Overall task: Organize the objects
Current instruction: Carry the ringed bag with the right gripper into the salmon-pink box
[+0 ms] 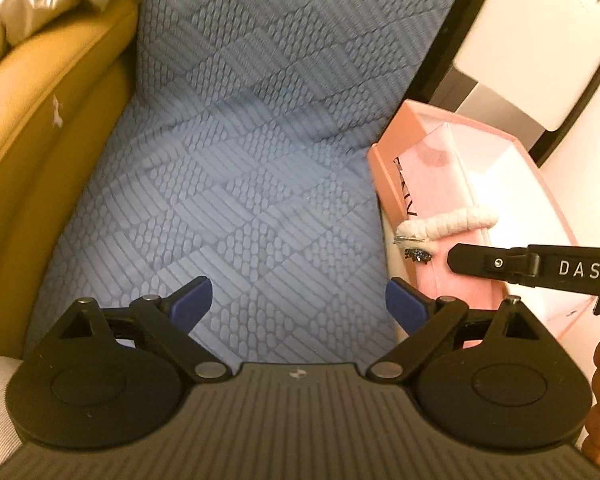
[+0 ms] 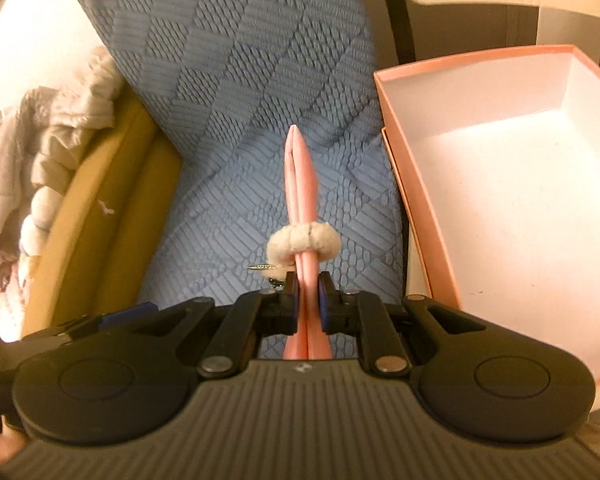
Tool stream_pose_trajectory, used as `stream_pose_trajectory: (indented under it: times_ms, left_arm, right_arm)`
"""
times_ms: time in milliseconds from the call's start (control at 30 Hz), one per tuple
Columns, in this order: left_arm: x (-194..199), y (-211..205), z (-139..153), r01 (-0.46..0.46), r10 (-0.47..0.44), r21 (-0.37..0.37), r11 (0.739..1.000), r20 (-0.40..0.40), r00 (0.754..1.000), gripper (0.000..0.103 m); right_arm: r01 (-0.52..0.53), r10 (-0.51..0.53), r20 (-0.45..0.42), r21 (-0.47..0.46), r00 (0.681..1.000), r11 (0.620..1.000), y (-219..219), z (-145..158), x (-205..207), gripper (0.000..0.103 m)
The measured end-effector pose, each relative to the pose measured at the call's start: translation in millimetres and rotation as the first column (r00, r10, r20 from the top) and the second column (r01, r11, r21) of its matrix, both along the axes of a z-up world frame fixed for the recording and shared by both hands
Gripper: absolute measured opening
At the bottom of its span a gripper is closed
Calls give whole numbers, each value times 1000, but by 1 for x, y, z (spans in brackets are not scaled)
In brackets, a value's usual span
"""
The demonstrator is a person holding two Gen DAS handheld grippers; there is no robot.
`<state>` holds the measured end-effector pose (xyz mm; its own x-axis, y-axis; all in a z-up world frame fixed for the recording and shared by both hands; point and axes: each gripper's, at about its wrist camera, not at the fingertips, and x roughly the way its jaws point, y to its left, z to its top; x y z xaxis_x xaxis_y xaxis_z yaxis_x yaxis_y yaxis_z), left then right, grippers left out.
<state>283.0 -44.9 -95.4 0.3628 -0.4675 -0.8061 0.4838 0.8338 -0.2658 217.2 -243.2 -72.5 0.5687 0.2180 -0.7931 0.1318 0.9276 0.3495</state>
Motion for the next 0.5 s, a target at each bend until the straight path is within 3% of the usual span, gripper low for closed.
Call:
stream_pose_trajectory:
  times_ms: [500]
  left_arm:
    - [-38,-47,89,47,-47,-11,999,52,998,98]
  right_arm:
    - [23,-25,68,37,997,999,-42,79,-29,14]
